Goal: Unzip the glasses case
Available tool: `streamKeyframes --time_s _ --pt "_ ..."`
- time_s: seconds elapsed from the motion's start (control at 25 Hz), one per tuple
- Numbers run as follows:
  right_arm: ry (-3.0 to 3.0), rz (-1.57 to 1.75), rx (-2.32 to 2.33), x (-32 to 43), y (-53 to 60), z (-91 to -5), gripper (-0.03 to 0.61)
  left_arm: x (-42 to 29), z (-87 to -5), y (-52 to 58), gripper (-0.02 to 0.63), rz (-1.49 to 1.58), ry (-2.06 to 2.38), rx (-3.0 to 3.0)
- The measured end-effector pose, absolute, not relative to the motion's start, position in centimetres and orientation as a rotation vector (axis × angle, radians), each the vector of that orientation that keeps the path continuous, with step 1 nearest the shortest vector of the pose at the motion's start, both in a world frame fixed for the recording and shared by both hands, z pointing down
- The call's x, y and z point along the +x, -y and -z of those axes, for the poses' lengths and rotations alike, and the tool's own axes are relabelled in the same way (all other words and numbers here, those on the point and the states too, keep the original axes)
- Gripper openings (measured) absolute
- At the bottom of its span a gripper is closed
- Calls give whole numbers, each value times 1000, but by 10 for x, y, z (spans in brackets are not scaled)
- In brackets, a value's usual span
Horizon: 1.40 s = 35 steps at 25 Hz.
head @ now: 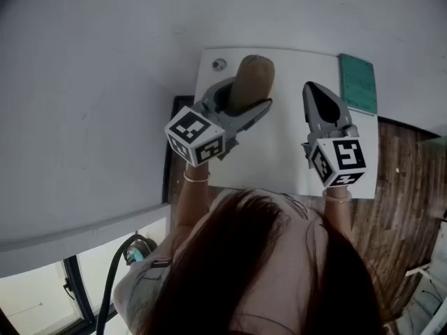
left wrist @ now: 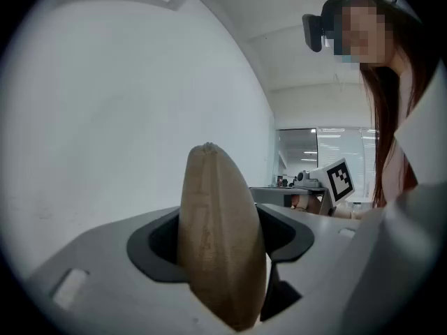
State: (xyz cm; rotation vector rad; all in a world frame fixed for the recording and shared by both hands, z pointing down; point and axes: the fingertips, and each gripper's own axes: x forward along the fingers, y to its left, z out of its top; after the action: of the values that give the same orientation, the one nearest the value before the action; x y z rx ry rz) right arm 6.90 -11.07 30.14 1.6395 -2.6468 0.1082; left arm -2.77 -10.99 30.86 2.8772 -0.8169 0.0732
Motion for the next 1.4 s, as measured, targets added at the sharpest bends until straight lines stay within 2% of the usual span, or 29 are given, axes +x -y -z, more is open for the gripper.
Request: streamKeyframes --time_s 1.4 --pt "2860 -283 1360 48 131 -307 4 -25 -342 122 301 -359 559 2938"
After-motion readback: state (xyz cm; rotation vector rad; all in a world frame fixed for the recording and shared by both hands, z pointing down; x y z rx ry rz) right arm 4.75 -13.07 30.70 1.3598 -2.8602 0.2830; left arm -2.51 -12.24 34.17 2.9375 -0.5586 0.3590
